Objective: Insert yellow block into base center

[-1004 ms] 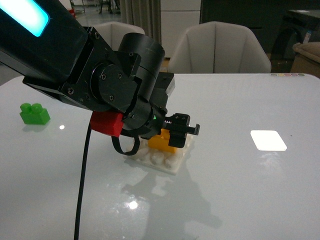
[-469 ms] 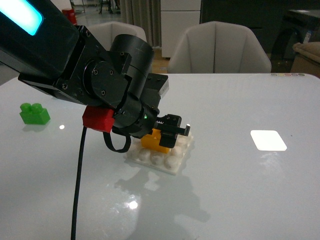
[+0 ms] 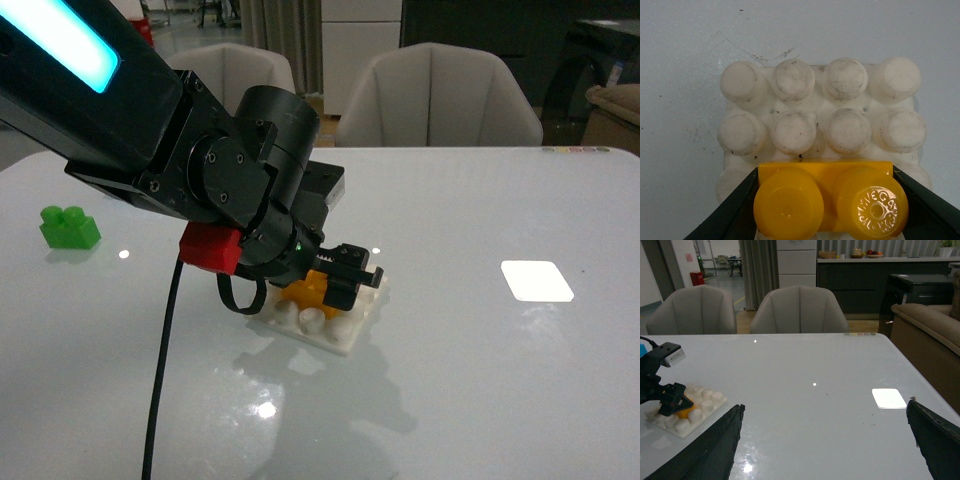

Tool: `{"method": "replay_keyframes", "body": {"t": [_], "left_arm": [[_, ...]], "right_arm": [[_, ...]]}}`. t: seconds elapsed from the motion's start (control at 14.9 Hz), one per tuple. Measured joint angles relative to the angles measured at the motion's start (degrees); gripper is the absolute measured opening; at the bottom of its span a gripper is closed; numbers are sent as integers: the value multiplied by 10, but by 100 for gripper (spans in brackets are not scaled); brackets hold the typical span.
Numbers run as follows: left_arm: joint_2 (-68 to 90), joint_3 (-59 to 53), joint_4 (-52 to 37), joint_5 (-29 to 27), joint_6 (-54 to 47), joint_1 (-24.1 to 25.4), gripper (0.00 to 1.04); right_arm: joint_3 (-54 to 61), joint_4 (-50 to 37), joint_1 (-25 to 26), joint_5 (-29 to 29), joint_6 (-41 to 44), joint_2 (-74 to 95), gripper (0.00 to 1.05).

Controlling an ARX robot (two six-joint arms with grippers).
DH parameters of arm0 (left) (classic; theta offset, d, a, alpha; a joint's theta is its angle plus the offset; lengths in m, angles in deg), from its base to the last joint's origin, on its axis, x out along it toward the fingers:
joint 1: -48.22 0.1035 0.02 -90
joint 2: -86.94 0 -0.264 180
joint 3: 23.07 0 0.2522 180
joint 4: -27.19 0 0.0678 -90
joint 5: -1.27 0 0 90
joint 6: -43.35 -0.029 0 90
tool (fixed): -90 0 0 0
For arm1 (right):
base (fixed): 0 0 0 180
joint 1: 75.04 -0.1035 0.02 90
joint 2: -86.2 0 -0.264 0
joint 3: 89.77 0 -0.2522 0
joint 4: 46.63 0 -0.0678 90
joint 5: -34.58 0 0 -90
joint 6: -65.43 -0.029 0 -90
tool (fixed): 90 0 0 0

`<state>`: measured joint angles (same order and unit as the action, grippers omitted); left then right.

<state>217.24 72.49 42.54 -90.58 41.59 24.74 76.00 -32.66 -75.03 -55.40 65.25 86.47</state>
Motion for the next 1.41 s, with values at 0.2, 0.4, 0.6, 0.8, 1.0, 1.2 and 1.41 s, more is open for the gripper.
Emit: {"method": "replay_keyframes", "body": {"t": [0.2, 0.4, 0.6, 0.8, 1.0, 1.2, 1.41], "left_arm": [[1, 8, -3, 3, 0, 0, 99], [-47, 10, 4, 17, 3, 0, 98], [-153, -30, -33, 32, 12, -7, 98], [-258, -207, -319, -121, 10, -12, 82], [-336, -318, -430, -165, 13, 12, 69], [-414, -398, -476, -158, 14, 51, 58], [-537, -489, -432, -134, 16, 104, 44]], "right_arm": [[0, 0, 0, 0, 0, 0, 98], [0, 0, 0, 0, 0, 0, 98], [0, 0, 0, 0, 0, 0, 98], [0, 0, 0, 0, 0, 0, 98], [0, 0, 0, 0, 0, 0, 98], [0, 0, 0, 0, 0, 0, 98], [0, 0, 0, 0, 0, 0, 98]]}}
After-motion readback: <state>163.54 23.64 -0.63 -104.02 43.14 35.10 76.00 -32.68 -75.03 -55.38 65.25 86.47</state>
